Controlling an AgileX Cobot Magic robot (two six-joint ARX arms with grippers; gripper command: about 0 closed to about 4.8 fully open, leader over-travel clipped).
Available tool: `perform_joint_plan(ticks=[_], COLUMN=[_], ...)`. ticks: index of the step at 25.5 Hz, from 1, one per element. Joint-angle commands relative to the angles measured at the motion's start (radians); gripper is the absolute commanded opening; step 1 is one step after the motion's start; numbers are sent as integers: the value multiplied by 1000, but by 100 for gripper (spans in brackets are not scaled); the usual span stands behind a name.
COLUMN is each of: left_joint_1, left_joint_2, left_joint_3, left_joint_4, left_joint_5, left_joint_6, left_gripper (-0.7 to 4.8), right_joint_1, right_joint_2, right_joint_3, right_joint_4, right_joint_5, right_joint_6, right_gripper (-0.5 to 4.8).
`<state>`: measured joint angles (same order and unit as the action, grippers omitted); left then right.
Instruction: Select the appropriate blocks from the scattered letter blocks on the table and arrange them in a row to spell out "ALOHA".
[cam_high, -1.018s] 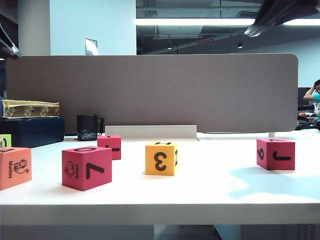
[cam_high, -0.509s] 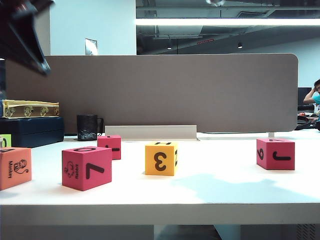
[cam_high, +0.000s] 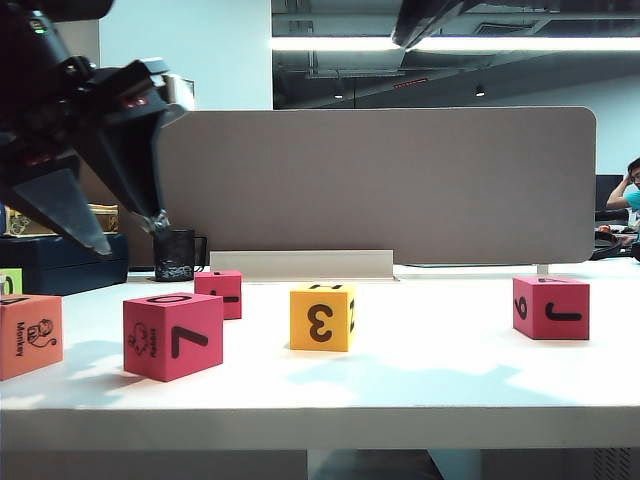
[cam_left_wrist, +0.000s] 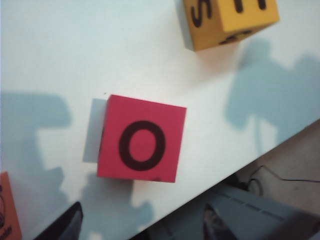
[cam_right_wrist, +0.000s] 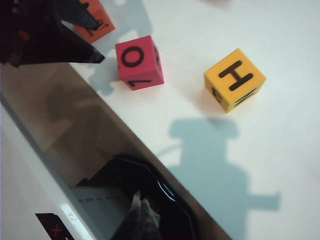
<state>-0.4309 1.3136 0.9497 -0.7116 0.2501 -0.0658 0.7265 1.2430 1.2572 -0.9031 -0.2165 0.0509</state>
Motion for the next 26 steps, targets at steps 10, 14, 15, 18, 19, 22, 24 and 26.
perform_joint_plan(ticks=[10,14,15,18,19,22,24,26], left_joint_1=[-99,-99,-99,-99,-99,-99,-102,-108], left_joint_2=[111,174,195,224,230,232,232,232], left_joint_3=[3,3,3,3,3,3,3,3], left_joint_4=[84,130,137,151,154,169,176,185], left_joint_5=[-126,-164,-165,-168,-168,-158,-156,-156], left_joint_6=[83,105,105,104,104,104,103,103], left_gripper=[440,434,426,424,390,334,334,334], right_joint_1=[35,35,35,35,35,35,35,35], right_joint_2=[1,1,1,1,1,1,1,1], right_joint_3=[7,7,7,7,7,7,7,7], right_joint_4=[5,5,6,6,6,7,7,7], right_joint_5=[10,10,17,17,17,17,17,17], right_joint_6=[-3,-3,-3,-4,-3,-3,-4,-4], right_gripper=[-5,-5,-5,-5,-5,-5,-5,-5])
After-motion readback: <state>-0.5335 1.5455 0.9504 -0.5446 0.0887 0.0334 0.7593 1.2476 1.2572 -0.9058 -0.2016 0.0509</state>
